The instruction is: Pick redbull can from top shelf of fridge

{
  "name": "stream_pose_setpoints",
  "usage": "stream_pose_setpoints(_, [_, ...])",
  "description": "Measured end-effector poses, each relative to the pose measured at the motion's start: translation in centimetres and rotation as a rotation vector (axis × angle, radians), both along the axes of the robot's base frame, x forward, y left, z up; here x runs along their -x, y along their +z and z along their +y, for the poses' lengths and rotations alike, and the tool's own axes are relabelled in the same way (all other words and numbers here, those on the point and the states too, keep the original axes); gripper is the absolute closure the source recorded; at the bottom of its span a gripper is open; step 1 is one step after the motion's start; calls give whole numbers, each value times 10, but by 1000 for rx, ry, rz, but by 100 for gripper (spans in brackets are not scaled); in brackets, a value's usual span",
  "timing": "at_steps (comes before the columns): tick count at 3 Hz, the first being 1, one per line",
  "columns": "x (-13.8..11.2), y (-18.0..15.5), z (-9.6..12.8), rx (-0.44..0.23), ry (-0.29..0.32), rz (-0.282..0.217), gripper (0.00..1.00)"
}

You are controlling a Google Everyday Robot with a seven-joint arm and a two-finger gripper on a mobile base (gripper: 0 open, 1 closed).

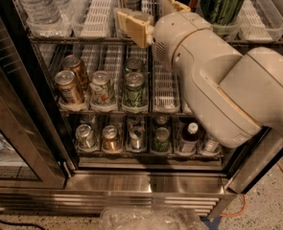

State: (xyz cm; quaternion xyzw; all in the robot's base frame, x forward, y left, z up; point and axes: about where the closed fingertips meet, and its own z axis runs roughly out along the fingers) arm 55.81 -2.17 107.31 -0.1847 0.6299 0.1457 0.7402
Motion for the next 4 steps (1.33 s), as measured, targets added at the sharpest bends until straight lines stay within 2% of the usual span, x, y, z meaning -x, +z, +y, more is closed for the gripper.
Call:
stream_pose_setpoints(1, [-2,1,6,-1,16,-3,26])
stream_pose_setpoints(3, [-1,-15,28,-10,77,26,25])
stream_pose_setpoints(4, [-3,-14,38,-11,99,14,26])
